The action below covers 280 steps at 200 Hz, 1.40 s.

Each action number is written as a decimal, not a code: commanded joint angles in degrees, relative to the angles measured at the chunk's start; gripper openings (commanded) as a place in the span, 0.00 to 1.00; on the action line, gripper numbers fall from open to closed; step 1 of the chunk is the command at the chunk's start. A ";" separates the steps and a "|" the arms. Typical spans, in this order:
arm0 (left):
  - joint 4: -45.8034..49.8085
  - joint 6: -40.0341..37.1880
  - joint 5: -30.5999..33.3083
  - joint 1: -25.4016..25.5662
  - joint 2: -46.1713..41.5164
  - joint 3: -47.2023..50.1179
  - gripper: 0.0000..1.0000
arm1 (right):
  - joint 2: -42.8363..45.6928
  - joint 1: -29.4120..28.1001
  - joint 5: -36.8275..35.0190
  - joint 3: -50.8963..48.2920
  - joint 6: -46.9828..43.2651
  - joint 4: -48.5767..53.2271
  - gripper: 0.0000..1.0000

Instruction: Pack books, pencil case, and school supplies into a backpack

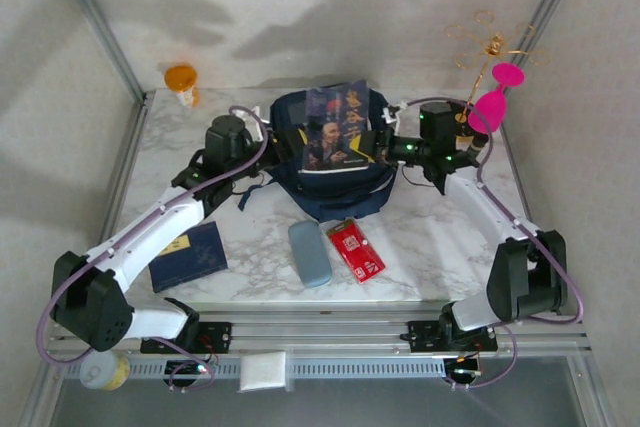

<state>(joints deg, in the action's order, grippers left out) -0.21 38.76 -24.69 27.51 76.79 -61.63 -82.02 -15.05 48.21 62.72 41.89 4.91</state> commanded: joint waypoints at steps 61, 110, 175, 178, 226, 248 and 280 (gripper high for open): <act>13.93 -33.36 12.17 16.28 17.48 -10.43 0.69 | 17.08 15.61 -11.36 -10.10 -8.80 18.20 0.00; 16.59 -39.82 16.15 19.97 29.62 -18.93 0.71 | 20.01 26.07 -11.25 -14.32 -11.02 21.23 0.00; 20.86 -44.46 20.47 20.31 39.74 -29.62 0.72 | 18.75 28.98 -8.97 -15.82 -9.98 18.05 0.00; 21.26 -44.68 20.37 20.31 40.14 -29.95 0.72 | 18.66 28.96 -8.86 -15.87 -9.94 17.99 0.00; 25.10 -46.41 19.63 20.22 44.05 -34.02 0.70 | 17.71 29.17 -7.21 -17.49 -9.52 16.04 0.00; 24.34 -46.31 20.69 19.80 45.10 -34.61 0.61 | 17.29 29.19 -6.38 -17.89 -9.19 15.05 0.00; 25.16 -45.86 20.87 18.55 46.69 -37.28 0.43 | 17.25 29.21 -6.62 -17.72 -9.71 15.30 0.00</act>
<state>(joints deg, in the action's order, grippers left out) 23.05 -6.42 -5.52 47.31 121.95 -95.61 -65.28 13.74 39.03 44.80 33.01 24.58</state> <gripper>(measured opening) 0.492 0.153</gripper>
